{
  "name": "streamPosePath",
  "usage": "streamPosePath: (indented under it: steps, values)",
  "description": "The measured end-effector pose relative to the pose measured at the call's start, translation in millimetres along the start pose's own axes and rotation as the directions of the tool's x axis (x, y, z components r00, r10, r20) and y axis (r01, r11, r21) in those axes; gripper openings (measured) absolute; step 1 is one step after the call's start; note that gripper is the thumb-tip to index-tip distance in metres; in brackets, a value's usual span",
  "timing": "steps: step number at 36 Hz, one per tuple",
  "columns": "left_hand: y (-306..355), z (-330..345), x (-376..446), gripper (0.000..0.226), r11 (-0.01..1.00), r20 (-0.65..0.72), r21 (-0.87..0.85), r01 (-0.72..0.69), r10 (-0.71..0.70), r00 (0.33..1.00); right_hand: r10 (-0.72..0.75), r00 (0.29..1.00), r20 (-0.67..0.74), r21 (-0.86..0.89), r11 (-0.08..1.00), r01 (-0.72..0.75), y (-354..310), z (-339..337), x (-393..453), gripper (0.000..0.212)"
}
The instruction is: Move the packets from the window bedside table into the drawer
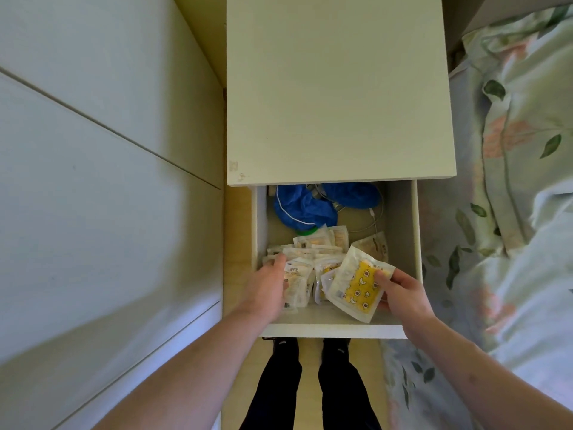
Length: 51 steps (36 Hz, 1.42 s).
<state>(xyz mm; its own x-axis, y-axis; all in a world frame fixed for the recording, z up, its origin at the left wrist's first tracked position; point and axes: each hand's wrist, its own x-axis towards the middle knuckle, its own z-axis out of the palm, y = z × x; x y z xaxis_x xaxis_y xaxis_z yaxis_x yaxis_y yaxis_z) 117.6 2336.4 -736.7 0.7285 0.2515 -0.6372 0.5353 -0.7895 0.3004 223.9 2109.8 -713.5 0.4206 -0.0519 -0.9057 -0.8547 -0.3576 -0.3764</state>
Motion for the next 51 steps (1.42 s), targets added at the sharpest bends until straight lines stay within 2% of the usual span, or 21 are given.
streamPosePath:
  steps: [4,7,10,13,17,21,24,31,36,40,43,46,51]
  values:
    - [4.4,0.3,4.3,0.050,0.996,-0.014,0.091,-0.016,0.017,1.000,0.004,1.000,0.013,0.000,1.000,-0.004,2.2,1.0,1.1,0.010]
    - [8.9,-4.0,11.3,0.051,0.960,-0.013,0.273,-0.064,0.070,0.997,0.010,1.000,0.021,0.002,1.000,-0.010,2.3,1.5,3.0,0.010]
    - [15.0,-7.7,17.2,0.055,0.841,0.017,0.533,-0.092,0.098,0.995,0.011,1.000,0.025,-0.007,1.000,-0.011,2.6,2.1,5.3,0.010]
    - [19.6,-10.7,22.3,0.058,0.711,0.062,0.697,-0.094,0.072,0.996,0.011,1.000,0.027,-0.008,1.000,-0.011,1.8,2.3,7.0,0.010]
    - [18.7,-9.4,32.7,0.056,0.569,0.092,0.815,-0.112,0.064,0.994,0.032,0.999,0.034,-0.020,0.999,-0.031,-1.5,2.6,8.9,0.009]
    - [14.2,-13.4,35.5,0.049,0.516,0.117,0.846,-0.133,0.063,0.991,0.048,0.998,0.050,-0.039,0.998,-0.046,-3.8,3.8,11.4,0.008]
    - [6.2,-17.2,32.6,0.049,0.576,0.083,0.810,-0.108,0.069,0.994,0.057,0.996,0.073,-0.058,0.997,-0.053,-4.9,5.3,12.1,0.007]
    - [-8.2,-20.9,19.6,0.068,0.723,0.002,0.680,-0.119,0.161,0.987,0.068,0.989,0.133,-0.126,0.991,-0.051,-7.1,13.1,16.6,0.009]
    - [-13.5,-23.3,16.2,0.070,0.869,-0.074,0.464,-0.172,0.231,0.970,0.064,0.981,0.182,-0.152,0.988,-0.036,-8.0,25.2,19.6,0.012]
    - [-22.6,-27.0,13.4,0.065,0.961,-0.192,0.219,-0.167,0.211,0.959,0.054,0.961,0.272,-0.210,0.978,0.004,-9.8,44.9,18.0,0.015]
    - [-25.7,-34.2,6.3,0.055,0.983,-0.258,0.090,-0.158,0.176,0.950,0.047,0.949,0.310,-0.268,0.963,0.040,-8.9,68.2,13.7,0.012]
    - [-26.2,-40.1,-2.5,0.057,0.993,-0.235,0.038,-0.115,0.121,0.964,-0.006,0.942,0.335,-0.381,0.914,0.142,-1.2,92.7,12.6,0.012]
    - [-26.8,-46.0,-22.5,0.055,0.999,-0.242,-0.007,-0.042,0.039,0.970,-0.037,0.932,0.360,-0.475,0.853,0.217,-2.2,107.8,-2.1,0.041]
